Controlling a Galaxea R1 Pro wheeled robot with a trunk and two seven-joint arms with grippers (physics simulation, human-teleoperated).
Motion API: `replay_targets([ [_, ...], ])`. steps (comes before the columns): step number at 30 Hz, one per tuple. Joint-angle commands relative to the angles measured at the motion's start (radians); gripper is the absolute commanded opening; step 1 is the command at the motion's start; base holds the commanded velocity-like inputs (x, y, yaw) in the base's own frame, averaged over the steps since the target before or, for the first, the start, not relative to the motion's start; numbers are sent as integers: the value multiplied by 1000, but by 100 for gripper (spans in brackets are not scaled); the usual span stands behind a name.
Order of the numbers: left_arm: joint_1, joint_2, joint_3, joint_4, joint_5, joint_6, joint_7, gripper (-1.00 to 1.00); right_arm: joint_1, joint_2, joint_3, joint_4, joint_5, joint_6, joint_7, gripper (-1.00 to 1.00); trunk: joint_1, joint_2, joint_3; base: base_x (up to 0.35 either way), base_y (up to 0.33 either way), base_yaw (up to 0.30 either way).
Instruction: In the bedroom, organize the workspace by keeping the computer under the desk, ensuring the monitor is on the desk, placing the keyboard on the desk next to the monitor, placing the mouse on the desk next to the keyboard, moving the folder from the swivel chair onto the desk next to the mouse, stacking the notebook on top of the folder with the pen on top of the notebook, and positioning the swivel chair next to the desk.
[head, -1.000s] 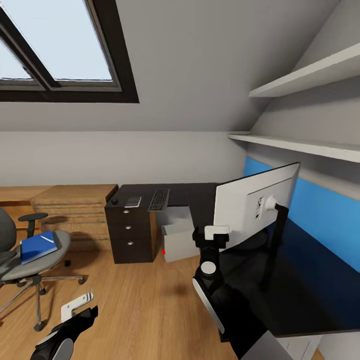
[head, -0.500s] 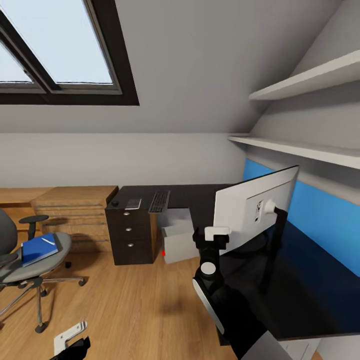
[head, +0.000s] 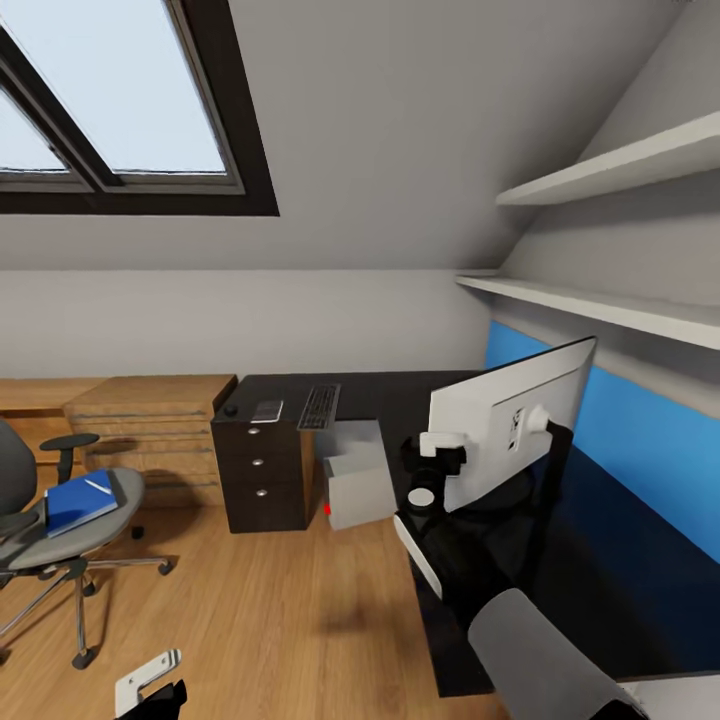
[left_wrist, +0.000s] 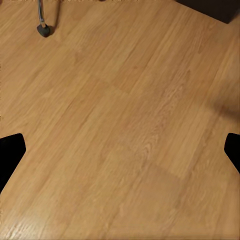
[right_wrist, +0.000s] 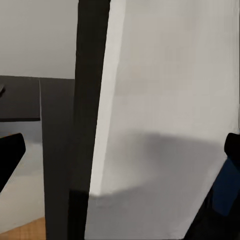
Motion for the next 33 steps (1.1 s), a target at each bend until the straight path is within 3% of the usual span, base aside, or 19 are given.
replay_targets([
  [1,-1,1,-4,-2,6,2,8,100,-10,-1,2,9,-6,-3,-7,100,-4,6,2,0,0,0],
  [14,-1,0,-3,-2,8,-7,10,100,-44,0,-5,57,-8,-81,-10,100,-54,97,43,0,0,0],
  [33,-1,-1,-3,-3,7,-11,10,100,-44,-1,-7,115,-7,-88,-12,100,-54,97,43,0,0,0],
])
